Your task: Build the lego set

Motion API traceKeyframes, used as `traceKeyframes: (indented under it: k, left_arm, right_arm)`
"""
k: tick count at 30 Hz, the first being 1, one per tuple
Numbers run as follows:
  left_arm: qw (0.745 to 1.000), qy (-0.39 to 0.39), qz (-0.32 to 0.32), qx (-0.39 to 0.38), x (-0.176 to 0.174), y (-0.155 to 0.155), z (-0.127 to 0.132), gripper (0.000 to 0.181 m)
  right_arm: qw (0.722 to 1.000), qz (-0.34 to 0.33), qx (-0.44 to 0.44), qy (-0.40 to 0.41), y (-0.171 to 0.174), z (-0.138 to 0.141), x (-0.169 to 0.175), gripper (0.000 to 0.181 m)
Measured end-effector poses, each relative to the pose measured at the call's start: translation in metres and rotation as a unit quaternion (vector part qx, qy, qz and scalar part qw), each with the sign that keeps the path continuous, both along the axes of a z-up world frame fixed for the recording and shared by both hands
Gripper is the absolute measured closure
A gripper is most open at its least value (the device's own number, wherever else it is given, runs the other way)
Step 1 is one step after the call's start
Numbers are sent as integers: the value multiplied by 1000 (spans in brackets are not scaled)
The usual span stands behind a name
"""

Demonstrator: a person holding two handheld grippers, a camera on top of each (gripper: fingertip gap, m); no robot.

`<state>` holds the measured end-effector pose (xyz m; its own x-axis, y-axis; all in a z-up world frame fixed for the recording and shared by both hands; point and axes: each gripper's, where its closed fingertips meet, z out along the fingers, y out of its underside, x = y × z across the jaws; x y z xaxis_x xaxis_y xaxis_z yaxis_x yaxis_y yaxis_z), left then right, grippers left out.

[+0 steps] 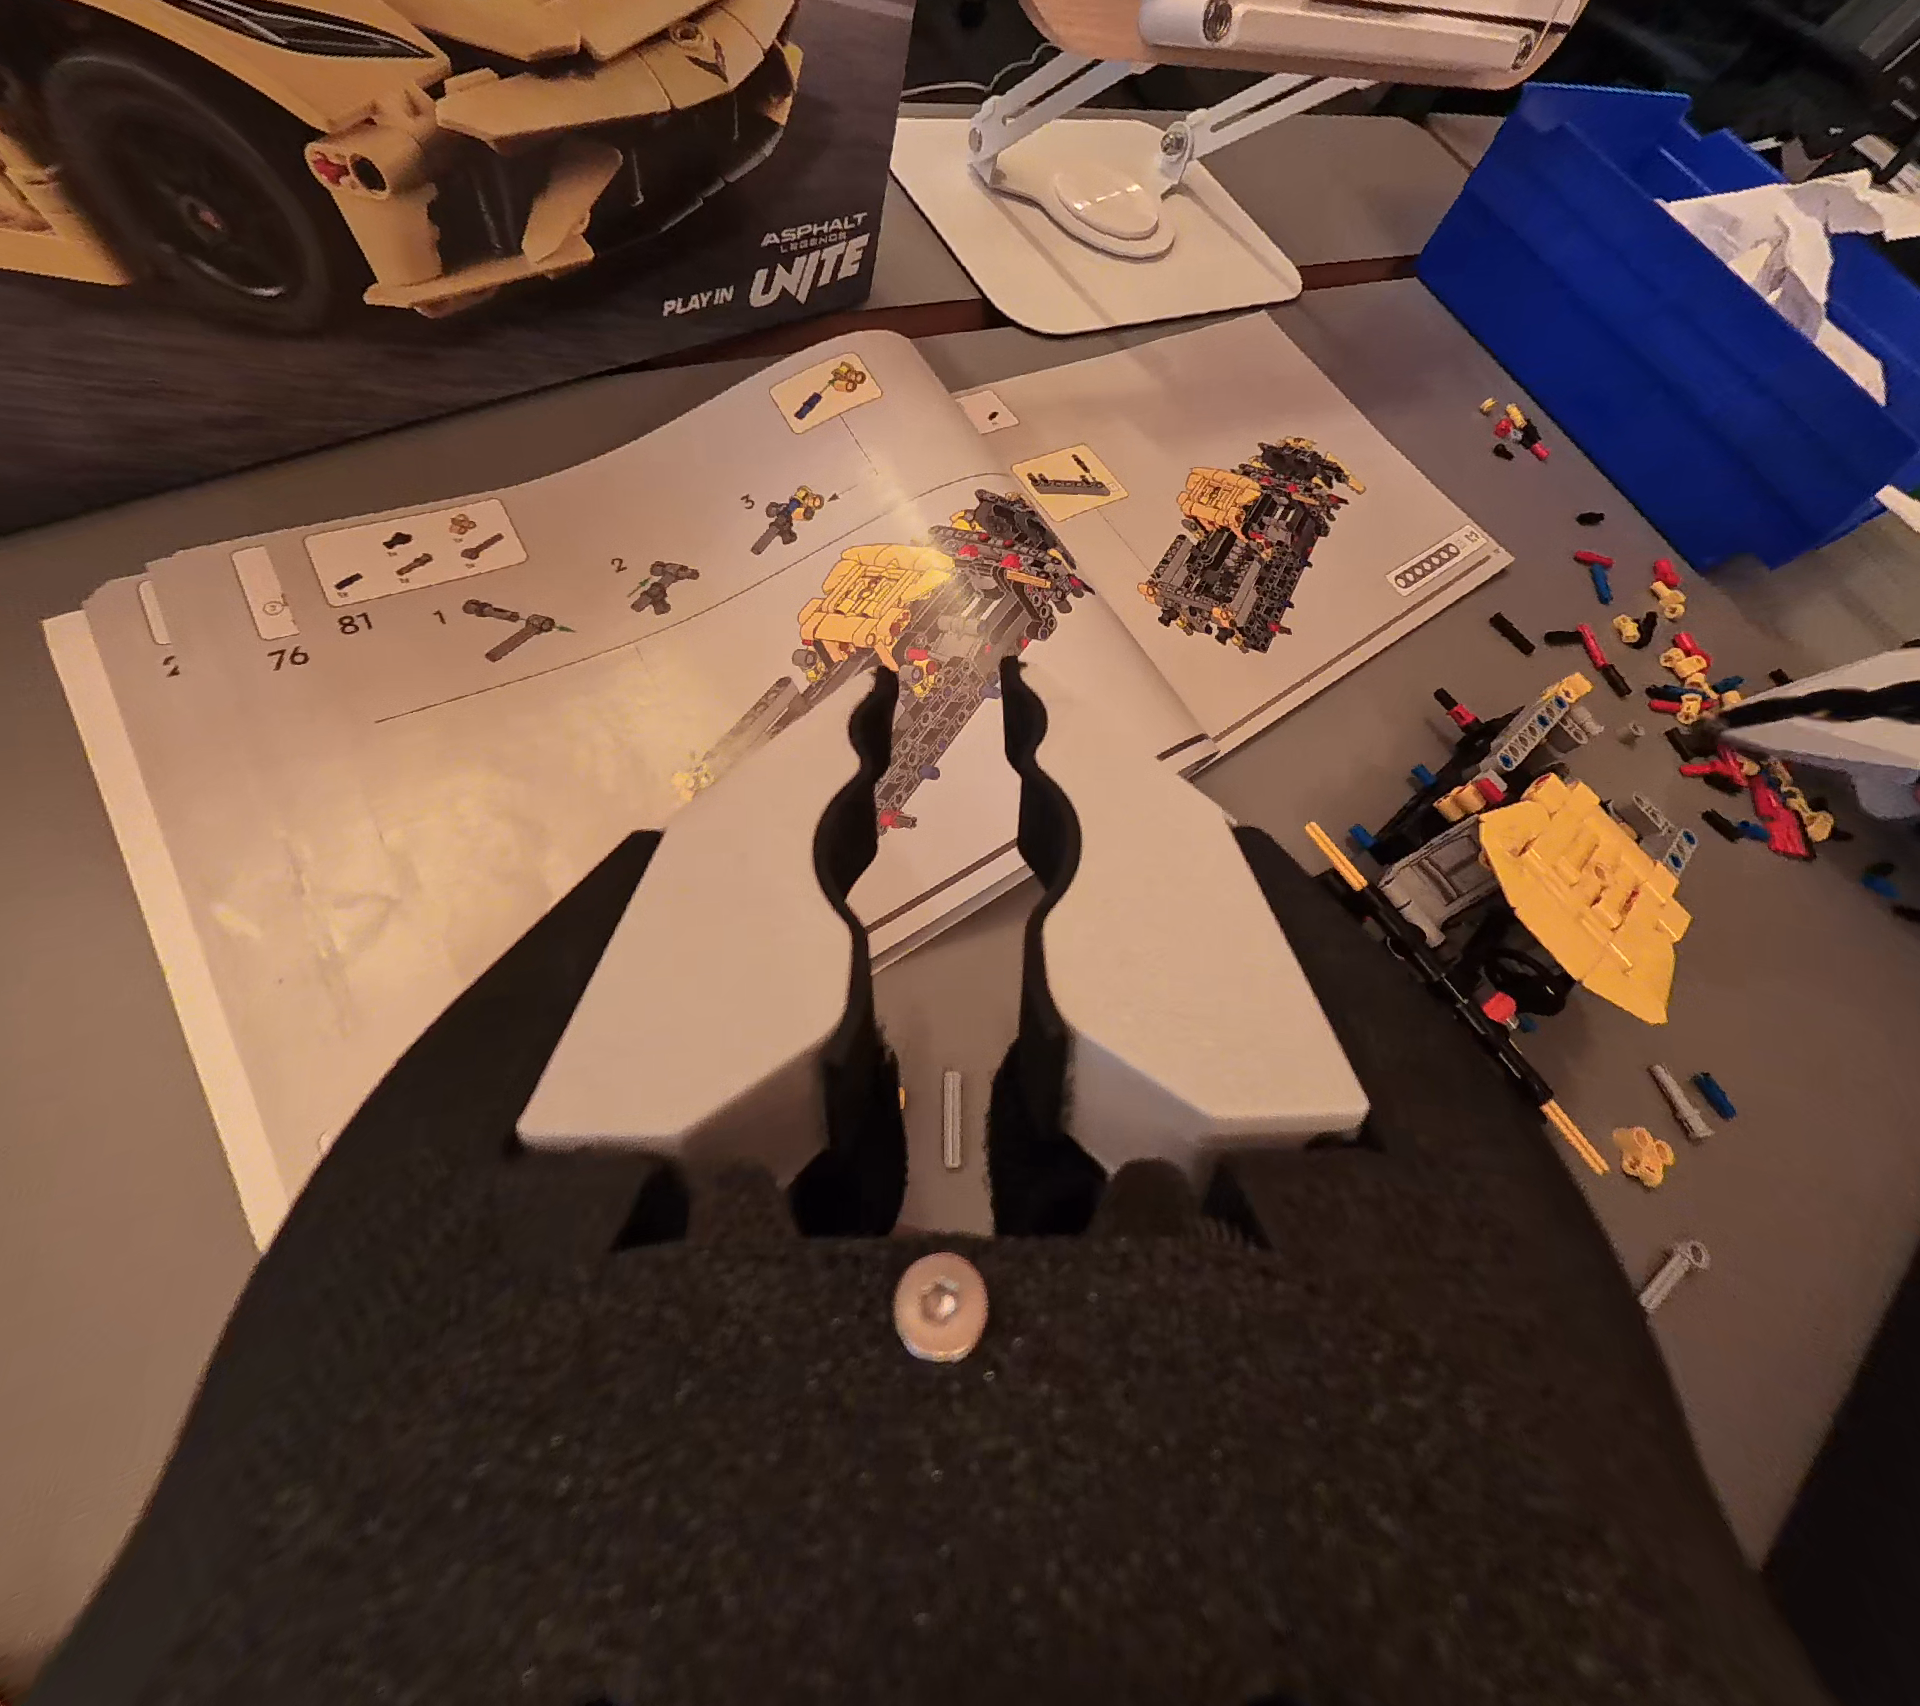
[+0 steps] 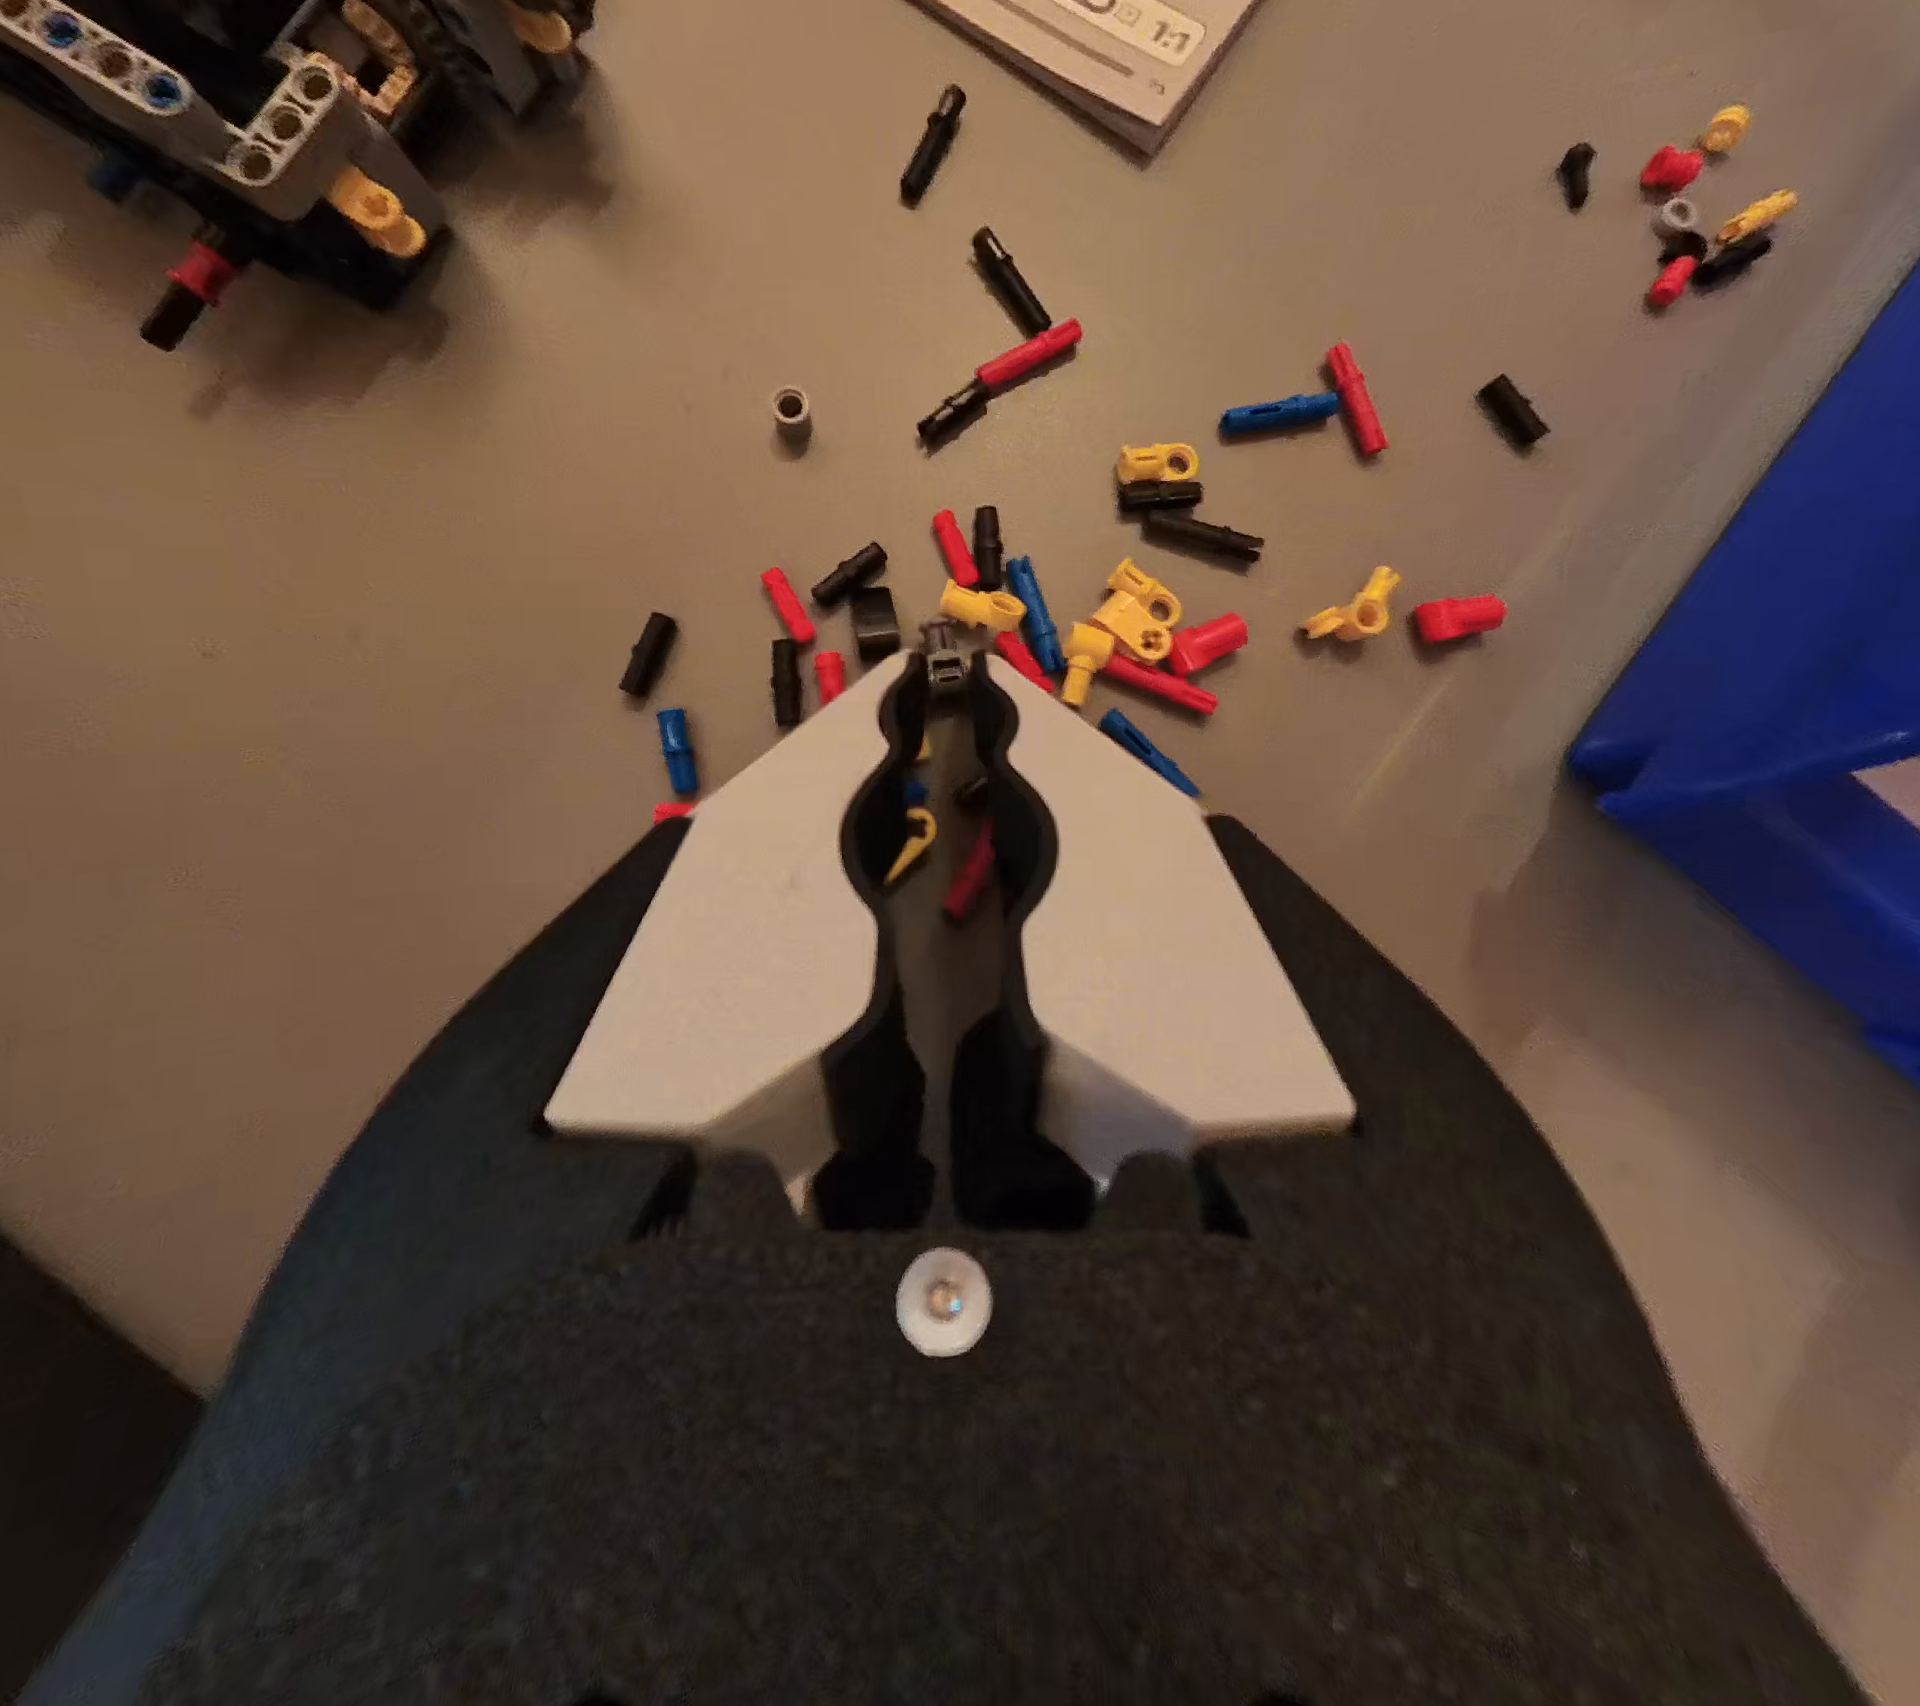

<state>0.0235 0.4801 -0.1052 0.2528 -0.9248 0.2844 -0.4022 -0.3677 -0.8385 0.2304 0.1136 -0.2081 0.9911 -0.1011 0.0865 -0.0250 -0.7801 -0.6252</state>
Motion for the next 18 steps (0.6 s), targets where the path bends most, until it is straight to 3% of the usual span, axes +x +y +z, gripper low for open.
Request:
traceKeyframes:
  k: [8, 12, 15, 18]
  left_arm:
    - [1000, -4, 8, 28, -9, 0, 7, 161]
    - [999, -4, 21, 47, -13, 6, 6, 161]
    - [997, 19, 32, 65, -17, 7, -3, 161]
    - [996, 30, 36, 76, -23, 3, -7, 162]
  right_arm:
    - [998, -22, 25, -57, -18, 46, 0, 174]
    - [993, 94, 53, 55, 7, 53, -82, 174]
    - [978, 181, 35, 99, 29, 35, -149, 174]
    - [979, 188, -18, 70, 34, 6, -166, 173]
